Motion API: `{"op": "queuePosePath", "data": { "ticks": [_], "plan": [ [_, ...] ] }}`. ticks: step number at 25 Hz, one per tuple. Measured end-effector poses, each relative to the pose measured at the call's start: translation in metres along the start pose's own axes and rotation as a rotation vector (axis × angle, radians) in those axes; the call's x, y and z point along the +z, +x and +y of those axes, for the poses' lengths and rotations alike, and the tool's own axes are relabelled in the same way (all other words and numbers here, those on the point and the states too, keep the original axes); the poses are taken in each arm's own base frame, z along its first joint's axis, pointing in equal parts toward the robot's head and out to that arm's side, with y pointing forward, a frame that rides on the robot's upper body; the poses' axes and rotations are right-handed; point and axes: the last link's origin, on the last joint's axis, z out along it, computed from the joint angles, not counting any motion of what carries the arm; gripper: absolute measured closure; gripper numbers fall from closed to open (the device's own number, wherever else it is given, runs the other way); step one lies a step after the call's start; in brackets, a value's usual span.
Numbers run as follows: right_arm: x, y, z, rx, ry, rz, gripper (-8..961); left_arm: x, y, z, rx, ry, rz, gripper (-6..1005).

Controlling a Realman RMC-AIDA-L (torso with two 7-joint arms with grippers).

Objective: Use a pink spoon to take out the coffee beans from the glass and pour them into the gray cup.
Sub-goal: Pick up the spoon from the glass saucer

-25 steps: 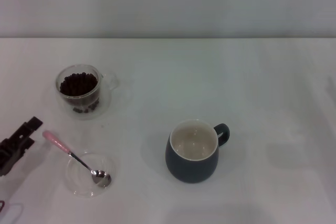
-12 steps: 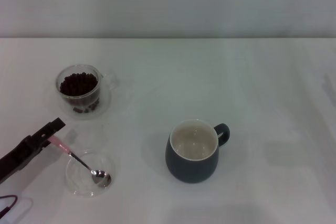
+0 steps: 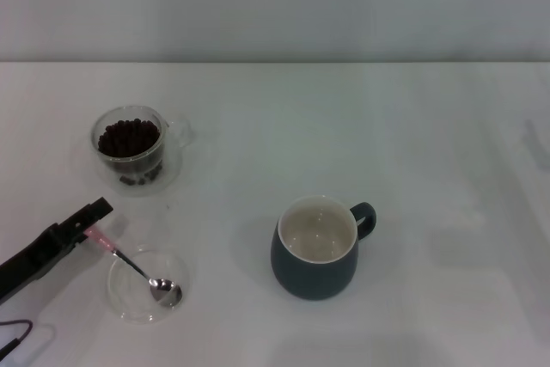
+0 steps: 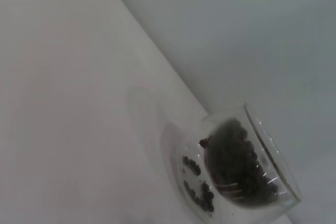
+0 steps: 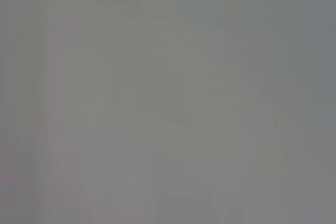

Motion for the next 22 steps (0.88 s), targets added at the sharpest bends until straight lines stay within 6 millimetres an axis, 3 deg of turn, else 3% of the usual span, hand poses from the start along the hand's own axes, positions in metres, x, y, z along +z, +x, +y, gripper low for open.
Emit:
{"op": "queuePosePath", "data": {
  "ticks": [7, 17, 22],
  "plan": [
    [0.0030, 0.0008, 0.0029, 0.006, -0.005, 0.007, 77, -0.0035, -0.0032, -0.0022, -0.004, 0.005, -0.007, 184],
    [0.0031, 0.0035, 0.0038, 0.010, -0.003, 0.024, 77, -0.0056, -0.0006, -0.0026, 0.002, 0.002, -0.004, 668],
    [0.0037, 0.0043, 0.0039, 0.010, -0.002, 0.030, 77, -0.0052, 0.0011, -0.0022, 0.009, 0.001, -0.002, 817]
  ]
}}
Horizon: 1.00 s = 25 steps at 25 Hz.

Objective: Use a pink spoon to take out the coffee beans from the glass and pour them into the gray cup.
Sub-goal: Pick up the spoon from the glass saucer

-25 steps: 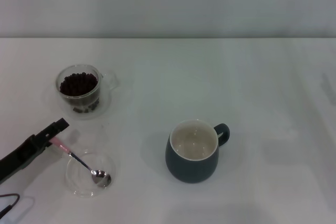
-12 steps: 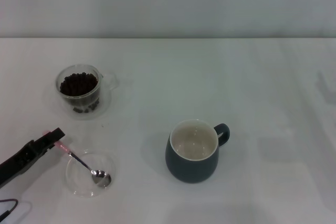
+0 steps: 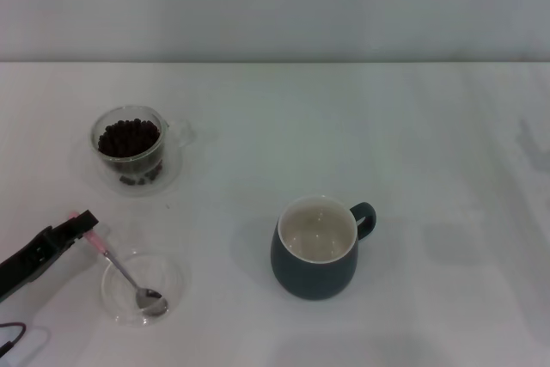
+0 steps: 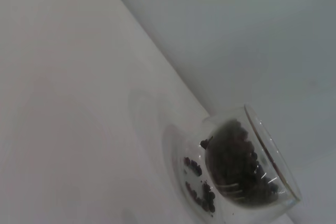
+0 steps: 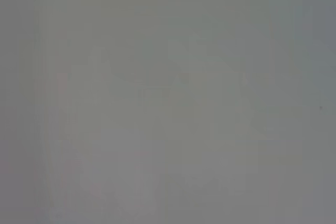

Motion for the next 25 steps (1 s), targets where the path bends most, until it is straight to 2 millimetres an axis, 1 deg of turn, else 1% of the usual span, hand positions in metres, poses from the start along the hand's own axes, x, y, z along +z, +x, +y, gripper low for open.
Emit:
{"op": "queuePosePath", "data": {
  "ticks": [1, 9, 14, 25],
  "plan": [
    [0.000, 0.000, 0.000, 0.000, 0.000, 0.000, 77, 0.000, 0.001, 0.000, 0.002, 0.000, 0.001, 847],
    [0.001, 0.000, 0.001, 0.001, -0.001, 0.002, 77, 0.001, 0.003, 0.003, 0.004, -0.015, 0.014, 851],
    [0.001, 0.003, 0.000, 0.001, 0.004, 0.020, 77, 0.002, 0.004, 0.008, 0.006, -0.051, 0.013, 854],
    [0.003, 0.005, 0.000, 0.001, 0.007, 0.036, 78, 0.000, 0.010, 0.016, 0.025, -0.098, 0.025, 862]
  ]
}}
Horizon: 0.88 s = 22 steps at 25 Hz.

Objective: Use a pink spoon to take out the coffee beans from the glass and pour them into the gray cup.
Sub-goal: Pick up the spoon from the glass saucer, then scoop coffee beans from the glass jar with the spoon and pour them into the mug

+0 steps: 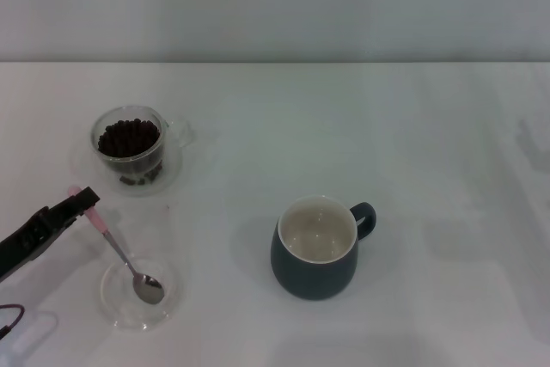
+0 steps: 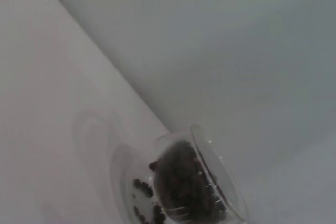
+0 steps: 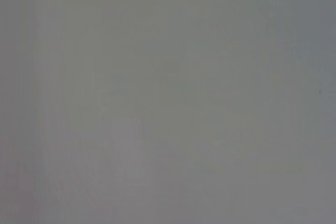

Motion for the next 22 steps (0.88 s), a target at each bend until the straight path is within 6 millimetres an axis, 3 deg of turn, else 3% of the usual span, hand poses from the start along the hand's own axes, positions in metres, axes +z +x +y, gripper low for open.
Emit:
{"op": "queuePosePath", "data": {
  "ticks": [12, 22],
  "plan": [
    [0.003, -0.001, 0.001, 0.001, -0.003, -0.003, 78, -0.010, 0.015, 0.011, 0.053, -0.084, 0.018, 862],
    [0.005, -0.002, 0.002, 0.000, -0.005, -0.002, 78, -0.014, 0.068, 0.028, 0.175, -0.144, 0.197, 863]
  ]
}}
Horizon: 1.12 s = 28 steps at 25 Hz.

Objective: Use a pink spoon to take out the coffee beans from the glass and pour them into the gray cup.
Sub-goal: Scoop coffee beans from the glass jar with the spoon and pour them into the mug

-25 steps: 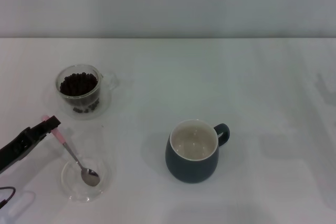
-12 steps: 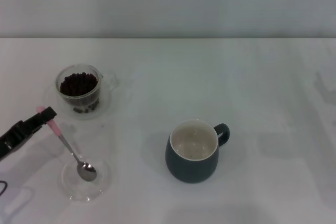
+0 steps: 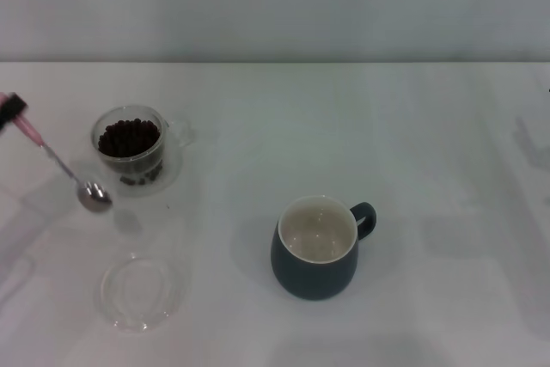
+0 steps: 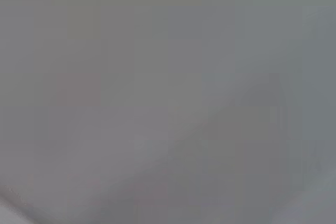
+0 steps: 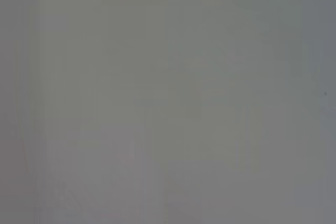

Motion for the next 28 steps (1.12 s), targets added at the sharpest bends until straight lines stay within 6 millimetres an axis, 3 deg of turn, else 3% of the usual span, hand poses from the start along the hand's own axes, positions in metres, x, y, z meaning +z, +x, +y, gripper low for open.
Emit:
{"op": "queuePosePath", "data": {
  "ticks": [8, 19, 28],
  "plan": [
    [0.002, -0.001, 0.005, 0.017, -0.009, -0.008, 78, 0.032, 0.030, -0.004, 0.210, 0.062, 0.061, 862],
    [0.003, 0.000, 0.007, 0.030, -0.006, -0.005, 78, 0.057, 0.046, 0.002, 0.320, 0.052, 0.047, 863],
    [0.011, 0.000, 0.012, 0.037, -0.011, 0.013, 79, 0.080, 0.046, 0.005, 0.404, 0.048, -0.087, 862]
  ]
}}
